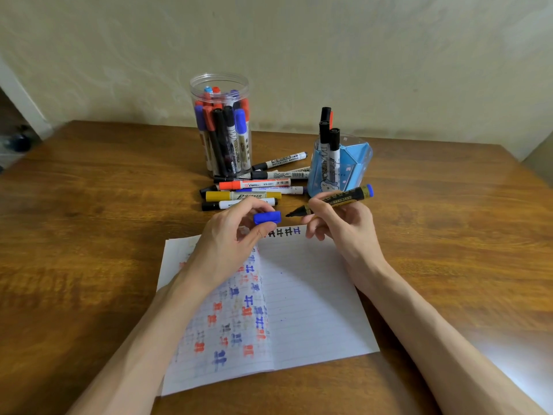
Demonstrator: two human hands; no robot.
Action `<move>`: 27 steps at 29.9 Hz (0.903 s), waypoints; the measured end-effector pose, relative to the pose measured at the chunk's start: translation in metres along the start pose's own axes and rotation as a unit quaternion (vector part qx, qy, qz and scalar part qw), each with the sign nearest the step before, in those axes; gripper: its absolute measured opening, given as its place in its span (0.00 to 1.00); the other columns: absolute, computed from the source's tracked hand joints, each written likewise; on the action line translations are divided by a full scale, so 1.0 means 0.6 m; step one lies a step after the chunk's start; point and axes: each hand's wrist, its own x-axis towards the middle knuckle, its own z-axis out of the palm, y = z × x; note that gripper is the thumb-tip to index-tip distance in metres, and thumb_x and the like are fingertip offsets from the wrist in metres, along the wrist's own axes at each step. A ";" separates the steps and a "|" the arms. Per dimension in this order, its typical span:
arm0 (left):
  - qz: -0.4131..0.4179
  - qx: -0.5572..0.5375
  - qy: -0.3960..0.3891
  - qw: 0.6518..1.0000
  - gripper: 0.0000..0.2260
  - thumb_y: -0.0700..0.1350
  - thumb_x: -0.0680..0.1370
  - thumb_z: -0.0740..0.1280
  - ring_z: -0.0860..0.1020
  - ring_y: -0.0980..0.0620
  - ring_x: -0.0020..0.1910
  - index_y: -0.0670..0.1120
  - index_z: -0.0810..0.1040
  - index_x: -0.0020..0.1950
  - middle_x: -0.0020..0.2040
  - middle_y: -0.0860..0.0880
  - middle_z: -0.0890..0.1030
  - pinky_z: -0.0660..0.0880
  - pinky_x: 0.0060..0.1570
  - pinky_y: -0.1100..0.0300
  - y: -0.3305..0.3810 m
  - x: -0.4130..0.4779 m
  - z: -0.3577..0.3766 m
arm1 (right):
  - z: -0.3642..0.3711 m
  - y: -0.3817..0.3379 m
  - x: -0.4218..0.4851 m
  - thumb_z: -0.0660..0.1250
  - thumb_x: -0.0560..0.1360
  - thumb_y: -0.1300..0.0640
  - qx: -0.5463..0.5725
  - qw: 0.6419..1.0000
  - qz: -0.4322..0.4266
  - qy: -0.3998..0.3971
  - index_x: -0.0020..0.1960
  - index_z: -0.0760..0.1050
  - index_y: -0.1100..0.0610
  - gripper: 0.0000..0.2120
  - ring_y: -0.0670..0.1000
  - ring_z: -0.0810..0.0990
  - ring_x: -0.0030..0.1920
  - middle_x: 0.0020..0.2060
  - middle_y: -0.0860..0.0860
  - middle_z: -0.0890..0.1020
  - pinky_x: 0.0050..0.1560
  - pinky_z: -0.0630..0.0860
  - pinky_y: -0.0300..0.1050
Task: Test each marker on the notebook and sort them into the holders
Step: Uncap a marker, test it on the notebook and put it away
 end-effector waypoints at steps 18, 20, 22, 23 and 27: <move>0.015 -0.001 0.010 1.000 0.12 0.48 0.79 0.67 0.80 0.64 0.54 0.48 0.80 0.62 0.55 0.56 0.81 0.75 0.48 0.73 0.005 -0.001 -0.005 | -0.024 -0.007 0.006 0.68 0.83 0.58 0.040 0.987 0.104 -0.119 0.62 0.83 0.59 0.11 0.56 0.87 0.44 0.50 0.60 0.88 0.45 0.82 0.43; 0.022 0.006 0.015 1.000 0.11 0.46 0.80 0.69 0.80 0.63 0.54 0.48 0.81 0.62 0.55 0.55 0.82 0.76 0.49 0.71 0.000 -0.001 -0.006 | -0.030 -0.005 0.005 0.71 0.80 0.56 -0.023 0.989 0.068 -0.127 0.60 0.84 0.59 0.11 0.55 0.87 0.43 0.48 0.57 0.89 0.44 0.82 0.44; 0.029 0.015 0.027 0.999 0.11 0.45 0.80 0.69 0.81 0.61 0.52 0.49 0.82 0.61 0.55 0.55 0.82 0.77 0.48 0.70 -0.003 0.000 -0.009 | -0.036 -0.001 0.005 0.73 0.80 0.56 -0.113 0.983 0.019 -0.141 0.60 0.85 0.58 0.11 0.51 0.86 0.41 0.46 0.53 0.89 0.43 0.82 0.44; 0.034 0.023 0.033 0.999 0.11 0.45 0.79 0.70 0.81 0.58 0.50 0.49 0.83 0.61 0.54 0.55 0.83 0.77 0.46 0.69 -0.003 -0.001 -0.010 | -0.036 0.002 0.006 0.72 0.80 0.55 -0.147 0.978 -0.002 -0.149 0.60 0.85 0.58 0.11 0.49 0.84 0.40 0.45 0.51 0.89 0.42 0.81 0.43; 0.044 0.042 0.051 0.997 0.10 0.39 0.79 0.71 0.80 0.54 0.41 0.48 0.84 0.59 0.47 0.59 0.82 0.77 0.41 0.67 -0.001 -0.003 -0.009 | -0.032 0.015 0.004 0.71 0.81 0.54 -0.178 0.972 -0.045 -0.145 0.61 0.85 0.56 0.11 0.44 0.80 0.36 0.43 0.50 0.88 0.39 0.77 0.37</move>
